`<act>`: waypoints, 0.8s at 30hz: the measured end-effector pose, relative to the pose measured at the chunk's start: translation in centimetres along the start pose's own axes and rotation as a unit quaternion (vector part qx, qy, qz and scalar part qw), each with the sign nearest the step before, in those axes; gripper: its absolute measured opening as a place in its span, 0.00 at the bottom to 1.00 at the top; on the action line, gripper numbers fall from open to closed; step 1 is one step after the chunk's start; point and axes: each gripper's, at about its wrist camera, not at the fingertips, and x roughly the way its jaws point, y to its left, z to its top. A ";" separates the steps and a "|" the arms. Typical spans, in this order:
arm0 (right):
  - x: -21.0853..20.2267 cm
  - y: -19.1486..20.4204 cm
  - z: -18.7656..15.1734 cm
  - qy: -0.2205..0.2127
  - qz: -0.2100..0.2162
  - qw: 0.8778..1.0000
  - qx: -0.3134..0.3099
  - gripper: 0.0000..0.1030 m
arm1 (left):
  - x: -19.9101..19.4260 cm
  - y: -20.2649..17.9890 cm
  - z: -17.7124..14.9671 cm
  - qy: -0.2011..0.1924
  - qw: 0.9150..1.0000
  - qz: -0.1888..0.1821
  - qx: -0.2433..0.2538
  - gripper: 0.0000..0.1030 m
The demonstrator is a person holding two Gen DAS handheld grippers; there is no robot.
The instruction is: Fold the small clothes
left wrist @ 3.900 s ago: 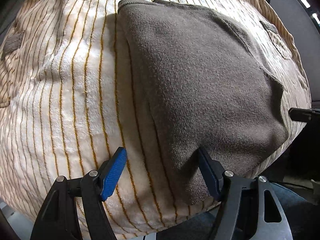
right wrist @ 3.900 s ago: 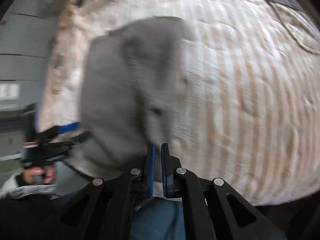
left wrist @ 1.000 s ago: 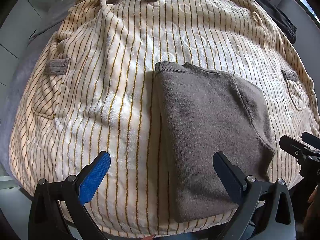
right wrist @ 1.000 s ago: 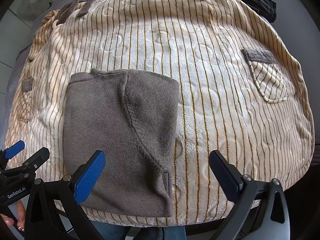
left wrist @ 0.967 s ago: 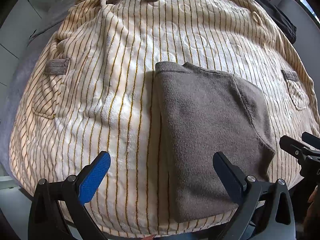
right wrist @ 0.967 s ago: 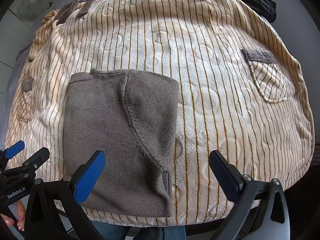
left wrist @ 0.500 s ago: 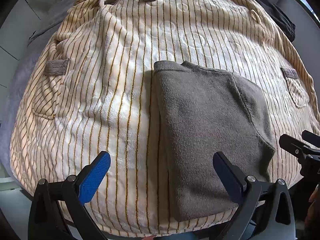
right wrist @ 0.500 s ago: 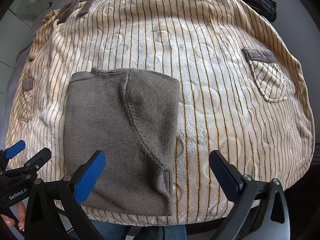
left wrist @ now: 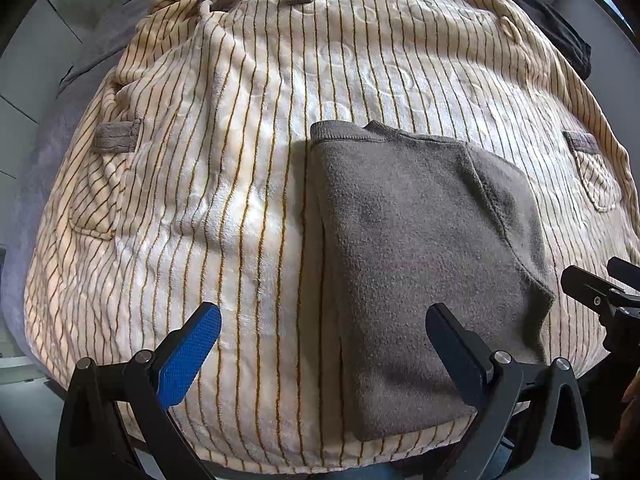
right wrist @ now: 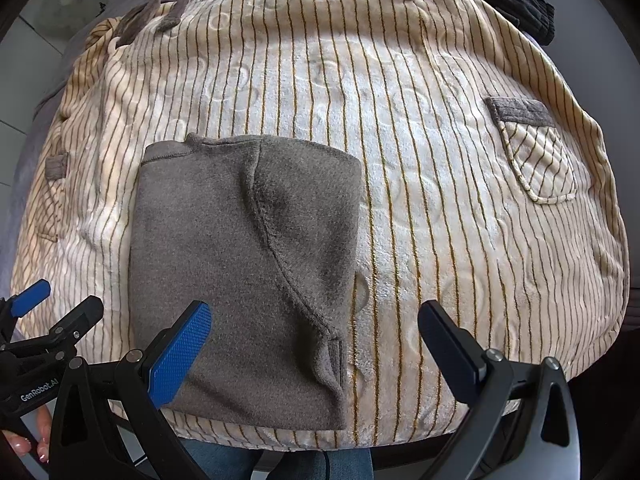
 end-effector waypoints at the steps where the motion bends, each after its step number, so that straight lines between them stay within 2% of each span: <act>1: 0.0 0.0 0.0 0.000 0.000 1.000 0.000 1.00 | 0.0 0.0 0.0 0.000 1.000 0.001 0.000 1.00; 24: 0.2 1.0 -0.7 0.006 -0.005 1.000 -0.008 1.00 | -0.5 1.2 -0.4 -0.019 0.999 0.025 -0.011 1.00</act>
